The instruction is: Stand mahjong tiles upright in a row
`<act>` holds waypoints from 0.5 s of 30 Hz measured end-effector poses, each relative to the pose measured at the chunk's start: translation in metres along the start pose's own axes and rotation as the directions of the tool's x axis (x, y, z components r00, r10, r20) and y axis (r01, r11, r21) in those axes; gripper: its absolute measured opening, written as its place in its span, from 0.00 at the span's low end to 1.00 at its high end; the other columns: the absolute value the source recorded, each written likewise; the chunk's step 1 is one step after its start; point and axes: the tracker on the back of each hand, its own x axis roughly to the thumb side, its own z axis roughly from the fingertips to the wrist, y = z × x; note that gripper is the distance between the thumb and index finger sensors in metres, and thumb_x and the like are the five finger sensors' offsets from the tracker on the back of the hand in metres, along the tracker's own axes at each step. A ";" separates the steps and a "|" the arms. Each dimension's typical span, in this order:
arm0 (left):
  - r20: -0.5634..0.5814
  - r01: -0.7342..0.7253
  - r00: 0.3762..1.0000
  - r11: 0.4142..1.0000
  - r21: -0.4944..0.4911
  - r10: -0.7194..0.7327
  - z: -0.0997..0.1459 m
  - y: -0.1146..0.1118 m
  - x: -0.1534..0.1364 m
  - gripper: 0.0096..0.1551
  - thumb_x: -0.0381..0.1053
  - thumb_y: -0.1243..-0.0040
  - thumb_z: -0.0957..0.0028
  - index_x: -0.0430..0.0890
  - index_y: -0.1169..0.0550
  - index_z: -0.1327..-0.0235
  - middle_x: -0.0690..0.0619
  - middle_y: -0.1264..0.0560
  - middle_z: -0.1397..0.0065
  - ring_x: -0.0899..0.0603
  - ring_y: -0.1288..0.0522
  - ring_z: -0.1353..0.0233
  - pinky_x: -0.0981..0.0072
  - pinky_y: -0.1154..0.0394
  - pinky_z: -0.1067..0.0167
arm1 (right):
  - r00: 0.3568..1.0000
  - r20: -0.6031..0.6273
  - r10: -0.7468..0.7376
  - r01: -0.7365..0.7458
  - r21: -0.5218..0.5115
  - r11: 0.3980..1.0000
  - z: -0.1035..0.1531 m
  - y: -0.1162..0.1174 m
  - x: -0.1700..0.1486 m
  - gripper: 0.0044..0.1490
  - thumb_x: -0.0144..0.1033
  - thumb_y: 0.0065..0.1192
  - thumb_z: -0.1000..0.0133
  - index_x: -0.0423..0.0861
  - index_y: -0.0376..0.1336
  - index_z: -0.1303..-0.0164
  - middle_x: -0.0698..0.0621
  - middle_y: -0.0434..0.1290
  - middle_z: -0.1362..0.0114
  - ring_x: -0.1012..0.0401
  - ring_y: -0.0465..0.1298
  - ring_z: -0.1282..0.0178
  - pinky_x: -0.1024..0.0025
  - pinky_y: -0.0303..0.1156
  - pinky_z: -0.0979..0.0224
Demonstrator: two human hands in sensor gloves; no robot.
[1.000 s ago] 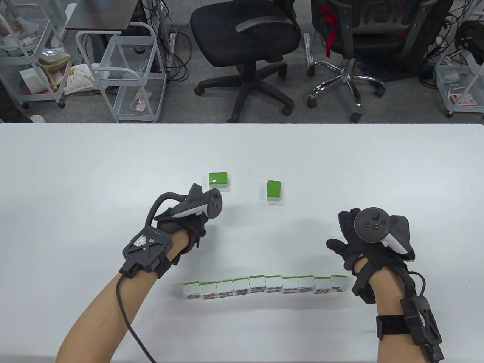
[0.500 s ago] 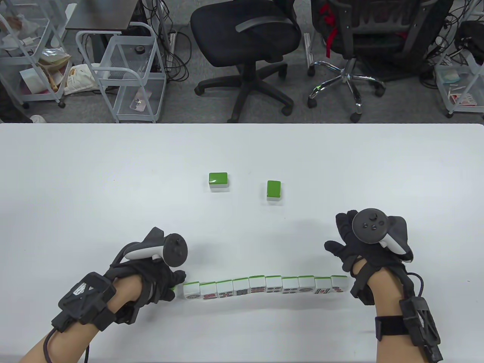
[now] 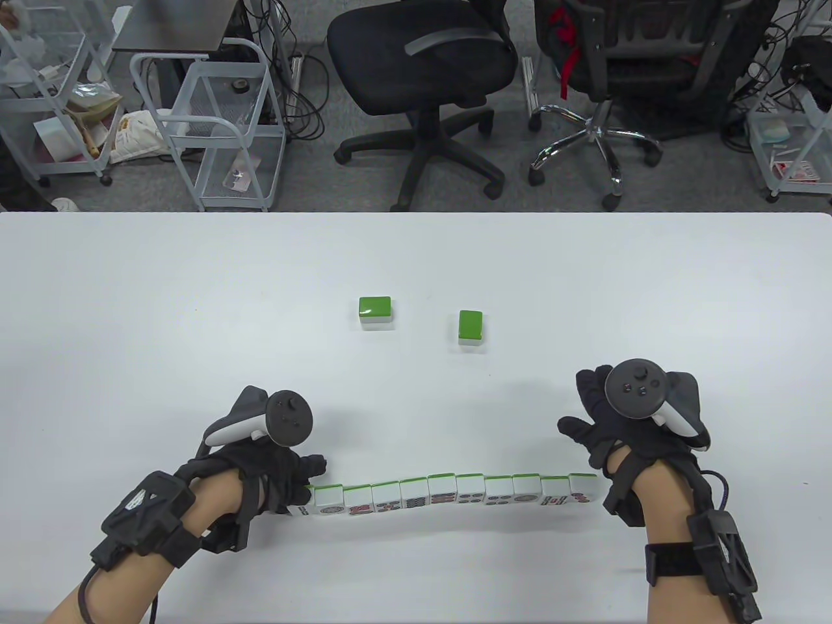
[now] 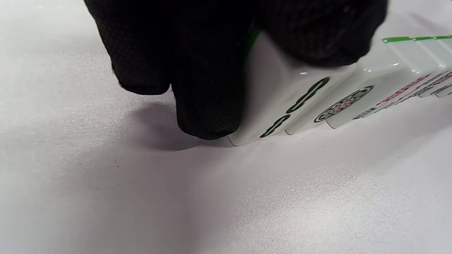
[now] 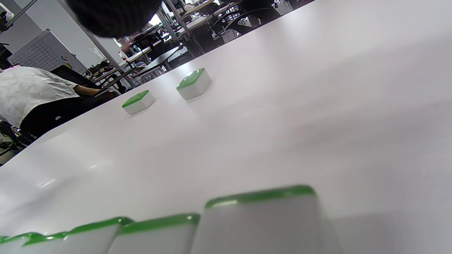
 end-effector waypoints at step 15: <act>-0.269 0.169 0.961 0.895 0.412 -0.058 -0.016 0.113 0.007 0.49 0.69 0.40 0.72 0.61 0.40 0.33 0.59 0.30 0.26 0.49 0.17 0.36 0.52 0.25 0.34 | 1.000 -0.017 0.004 -0.004 -0.001 1.000 0.000 -0.001 -0.003 0.56 0.55 0.59 0.58 0.38 0.45 0.28 0.32 0.40 0.22 0.27 0.46 0.26 0.28 0.51 0.32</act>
